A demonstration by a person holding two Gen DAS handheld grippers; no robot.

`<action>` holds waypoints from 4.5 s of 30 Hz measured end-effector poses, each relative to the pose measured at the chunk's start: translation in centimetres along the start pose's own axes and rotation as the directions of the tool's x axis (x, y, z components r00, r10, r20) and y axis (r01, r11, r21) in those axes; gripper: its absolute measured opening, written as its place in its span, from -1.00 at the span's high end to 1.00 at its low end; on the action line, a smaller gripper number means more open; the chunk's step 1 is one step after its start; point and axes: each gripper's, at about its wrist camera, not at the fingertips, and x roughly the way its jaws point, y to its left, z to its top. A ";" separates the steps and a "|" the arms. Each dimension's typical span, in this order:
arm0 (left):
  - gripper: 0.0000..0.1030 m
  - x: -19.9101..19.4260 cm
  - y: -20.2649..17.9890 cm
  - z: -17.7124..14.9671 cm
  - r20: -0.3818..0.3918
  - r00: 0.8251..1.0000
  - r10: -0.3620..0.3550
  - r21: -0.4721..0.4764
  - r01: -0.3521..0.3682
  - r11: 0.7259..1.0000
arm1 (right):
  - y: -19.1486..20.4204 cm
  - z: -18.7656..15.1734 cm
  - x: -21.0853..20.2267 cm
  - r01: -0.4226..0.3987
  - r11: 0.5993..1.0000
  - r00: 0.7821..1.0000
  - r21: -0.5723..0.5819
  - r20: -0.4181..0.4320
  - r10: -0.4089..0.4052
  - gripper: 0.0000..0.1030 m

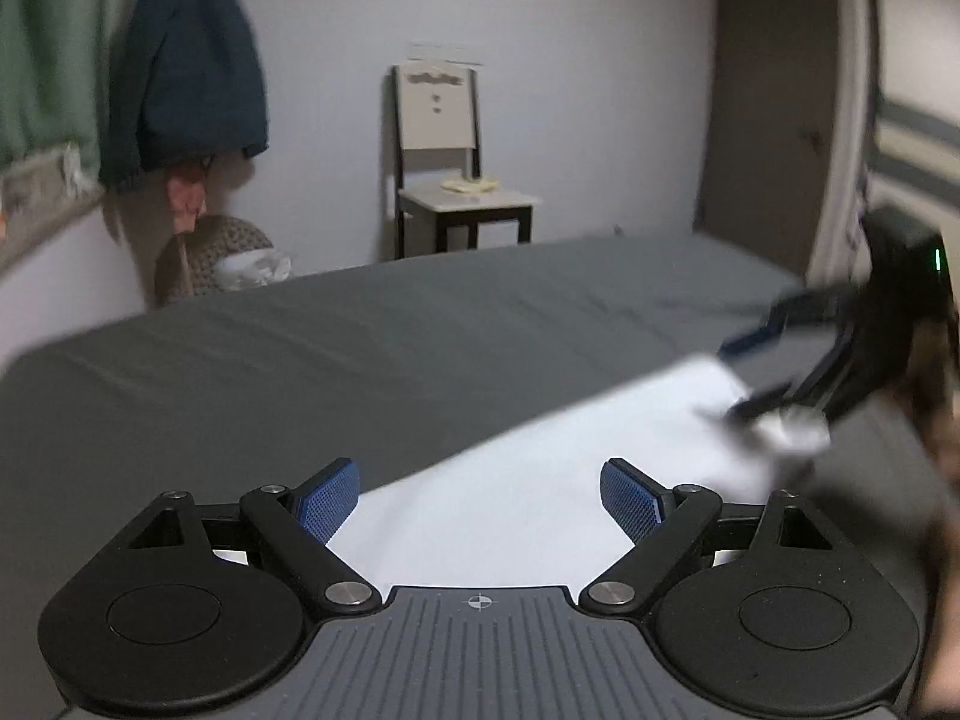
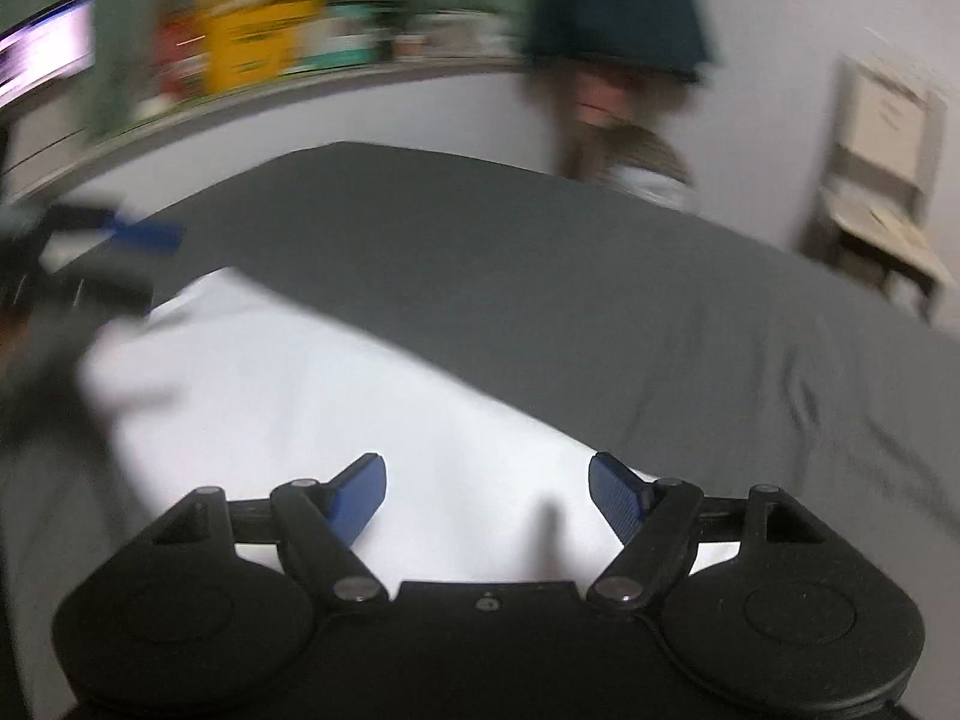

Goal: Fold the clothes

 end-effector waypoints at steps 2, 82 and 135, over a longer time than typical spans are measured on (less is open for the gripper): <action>-0.72 3.7 -0.5 -0.5 -0.021 1.000 0.013 -0.049 -0.014 0.999 | -0.5 -1.0 1.4 0.030 0.996 1.000 0.087 -0.009 -0.029 -0.43; -0.72 0.5 7.2 -7.5 0.025 0.999 0.040 -0.680 -0.012 0.733 | -10.3 -2.9 -0.9 -0.199 0.760 0.978 0.618 0.069 0.199 0.82; -0.72 4.0 13.9 -12.2 0.337 0.941 -0.029 -0.838 0.314 0.447 | 20.4 4.1 4.3 -0.334 0.906 0.935 -0.258 0.032 0.354 -0.14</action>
